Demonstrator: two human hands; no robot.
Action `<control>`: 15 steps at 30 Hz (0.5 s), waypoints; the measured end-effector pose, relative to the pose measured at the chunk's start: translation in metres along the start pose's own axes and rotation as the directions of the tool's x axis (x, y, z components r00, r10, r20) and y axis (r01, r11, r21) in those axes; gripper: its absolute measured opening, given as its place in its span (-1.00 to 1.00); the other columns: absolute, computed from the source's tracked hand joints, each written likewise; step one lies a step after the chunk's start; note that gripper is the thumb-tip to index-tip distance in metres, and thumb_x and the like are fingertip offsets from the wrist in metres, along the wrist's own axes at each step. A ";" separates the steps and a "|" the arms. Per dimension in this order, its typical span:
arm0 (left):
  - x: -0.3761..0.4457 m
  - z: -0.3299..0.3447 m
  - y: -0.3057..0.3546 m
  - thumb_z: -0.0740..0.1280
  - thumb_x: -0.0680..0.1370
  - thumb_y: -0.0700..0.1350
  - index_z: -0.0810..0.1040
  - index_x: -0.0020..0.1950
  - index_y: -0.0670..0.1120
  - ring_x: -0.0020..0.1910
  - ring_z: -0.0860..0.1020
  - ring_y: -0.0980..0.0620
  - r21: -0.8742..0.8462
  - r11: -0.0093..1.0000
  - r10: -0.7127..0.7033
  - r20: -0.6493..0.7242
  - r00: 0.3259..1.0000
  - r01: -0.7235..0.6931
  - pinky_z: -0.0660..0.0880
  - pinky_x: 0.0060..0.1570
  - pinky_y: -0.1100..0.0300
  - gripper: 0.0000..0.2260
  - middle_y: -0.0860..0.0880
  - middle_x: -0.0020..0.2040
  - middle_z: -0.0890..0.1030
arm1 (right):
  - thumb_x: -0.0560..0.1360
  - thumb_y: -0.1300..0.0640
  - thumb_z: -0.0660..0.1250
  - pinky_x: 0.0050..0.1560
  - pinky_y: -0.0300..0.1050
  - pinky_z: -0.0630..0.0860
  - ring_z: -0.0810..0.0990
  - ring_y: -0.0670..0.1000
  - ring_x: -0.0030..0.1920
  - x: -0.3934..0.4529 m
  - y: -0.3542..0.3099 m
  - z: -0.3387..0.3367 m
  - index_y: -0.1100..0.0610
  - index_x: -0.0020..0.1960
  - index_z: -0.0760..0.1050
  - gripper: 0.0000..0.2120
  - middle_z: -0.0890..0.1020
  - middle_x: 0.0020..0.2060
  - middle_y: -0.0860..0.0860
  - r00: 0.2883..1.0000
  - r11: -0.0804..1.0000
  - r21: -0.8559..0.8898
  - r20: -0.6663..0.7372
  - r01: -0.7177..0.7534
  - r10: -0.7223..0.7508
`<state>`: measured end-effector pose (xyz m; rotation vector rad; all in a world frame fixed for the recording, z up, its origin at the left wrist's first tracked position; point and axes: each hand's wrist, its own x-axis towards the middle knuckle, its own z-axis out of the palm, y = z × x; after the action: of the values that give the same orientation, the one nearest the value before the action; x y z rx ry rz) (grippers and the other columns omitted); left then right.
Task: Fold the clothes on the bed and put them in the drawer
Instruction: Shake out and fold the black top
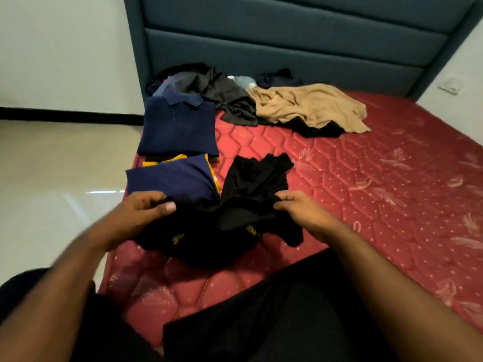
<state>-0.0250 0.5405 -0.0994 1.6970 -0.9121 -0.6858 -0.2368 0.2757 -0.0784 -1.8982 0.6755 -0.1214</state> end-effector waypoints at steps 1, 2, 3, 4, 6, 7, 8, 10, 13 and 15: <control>0.006 -0.016 0.022 0.46 0.38 -0.02 0.53 -0.23 -0.18 -0.31 0.47 0.07 -0.043 0.999 -0.003 0.133 0.991 0.009 0.37 -0.32 0.21 -0.76 -0.04 -0.32 0.52 | 0.49 0.34 0.24 -0.36 -0.16 0.30 0.43 -0.05 -0.39 0.000 -0.024 -0.015 0.12 -0.23 0.51 -0.80 0.49 -0.36 0.08 0.998 0.996 0.088 0.050 0.018 -0.022; 0.015 -0.032 0.044 0.51 0.34 -0.10 0.57 -0.17 -0.22 -0.26 0.51 0.03 -0.055 0.998 0.019 0.199 0.980 -0.009 0.42 -0.26 0.20 -0.77 -0.12 -0.26 0.56 | 0.52 0.34 0.25 -0.35 -0.18 0.35 0.46 -0.04 -0.38 0.005 -0.045 -0.031 0.17 -0.16 0.52 -0.85 0.52 -0.32 0.11 0.996 0.989 0.135 0.050 0.066 -0.073; 0.029 -0.046 0.064 0.54 0.31 -0.18 0.60 -0.13 -0.22 -0.24 0.55 0.04 -0.055 0.997 0.056 0.181 0.982 -0.047 0.47 -0.24 0.20 -0.78 -0.14 -0.23 0.60 | 0.53 0.30 0.29 -0.35 -0.20 0.38 0.47 -0.06 -0.37 0.013 -0.067 -0.048 0.18 -0.13 0.53 -0.90 0.54 -0.32 0.09 0.990 0.984 0.112 -0.020 0.139 -0.137; 0.042 -0.054 0.075 0.56 0.30 -0.23 0.62 -0.13 -0.19 -0.25 0.58 0.06 -0.067 0.996 0.070 0.079 0.994 -0.065 0.51 -0.26 0.24 -0.79 -0.12 -0.23 0.63 | 0.53 0.22 0.35 -0.36 -0.22 0.37 0.46 -0.09 -0.37 0.025 -0.080 -0.062 0.16 -0.14 0.53 -0.92 0.54 -0.34 0.05 0.974 0.981 0.008 -0.119 0.193 -0.191; 0.071 -0.061 0.082 0.52 0.40 -0.23 0.63 -0.13 -0.17 -0.28 0.58 0.06 0.042 0.997 0.076 -0.225 0.971 -0.069 0.52 -0.29 0.27 -0.89 -0.08 -0.26 0.65 | 0.49 -0.02 0.42 -0.39 -0.15 0.25 0.36 -0.08 -0.40 0.051 -0.095 -0.079 0.13 -0.25 0.48 -0.73 0.44 -0.42 -0.01 0.950 0.904 -0.395 -0.183 0.164 -0.252; 0.084 -0.062 0.072 0.49 0.45 -0.18 0.64 -0.14 -0.17 -0.27 0.57 0.04 0.175 0.984 0.065 -0.315 0.947 -0.009 0.49 -0.29 0.24 -0.92 -0.09 -0.28 0.65 | 0.46 -0.13 0.42 -0.40 -0.12 0.19 0.31 -0.06 -0.42 0.062 -0.092 -0.081 0.11 -0.32 0.43 -0.63 0.38 -0.46 -0.01 0.971 0.838 -0.539 -0.144 0.085 -0.191; 0.092 -0.061 0.059 0.48 0.47 -0.12 0.63 -0.17 -0.15 -0.26 0.57 0.02 0.326 0.943 0.049 -0.348 0.936 0.072 0.44 -0.29 0.20 -0.89 -0.08 -0.29 0.64 | 0.44 -0.18 0.42 -0.40 -0.11 0.17 0.29 -0.04 -0.43 0.071 -0.085 -0.080 0.11 -0.37 0.38 -0.56 0.35 -0.48 -0.01 0.989 0.784 -0.620 -0.091 0.034 -0.115; 0.090 -0.050 0.018 0.48 0.47 -0.01 0.60 -0.19 -0.08 -0.20 0.60 -0.05 0.515 0.824 -0.034 -0.372 0.928 0.236 0.38 -0.27 0.14 -0.83 -0.08 -0.25 0.63 | 0.42 -0.10 0.48 -0.41 -0.13 0.20 0.31 -0.07 -0.45 0.076 -0.054 -0.064 0.11 -0.40 0.35 -0.56 0.36 -0.49 -0.04 1.000 0.718 -0.696 0.009 -0.005 0.015; 0.051 -0.012 -0.024 0.51 0.43 -0.02 0.56 -0.20 -0.09 -0.17 0.58 -0.08 0.497 0.819 -0.059 -0.426 0.903 0.288 0.36 -0.23 0.12 -0.80 -0.05 -0.23 0.62 | 0.46 0.08 0.44 -0.30 -0.17 0.33 0.48 -0.06 -0.32 0.063 0.006 -0.024 0.07 -0.32 0.45 -0.76 0.51 -0.38 -0.03 0.996 0.807 -0.590 -0.072 0.001 -0.054; 0.024 0.013 -0.043 0.57 0.36 -0.10 0.56 -0.19 -0.07 -0.20 0.56 0.00 0.396 0.870 -0.104 -0.433 0.895 0.293 0.36 -0.27 0.18 -0.79 0.03 -0.25 0.60 | 0.50 0.11 0.38 -0.12 -0.16 0.41 0.54 -0.05 -0.18 0.046 0.038 0.009 0.10 -0.17 0.59 -0.90 0.60 -0.25 -0.06 0.947 0.905 -0.424 -0.270 0.043 -0.172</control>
<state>-0.0123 0.5205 -0.1447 2.2736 -0.6295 -0.2381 -0.2104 0.2491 -0.1258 -2.3574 0.8512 -0.3721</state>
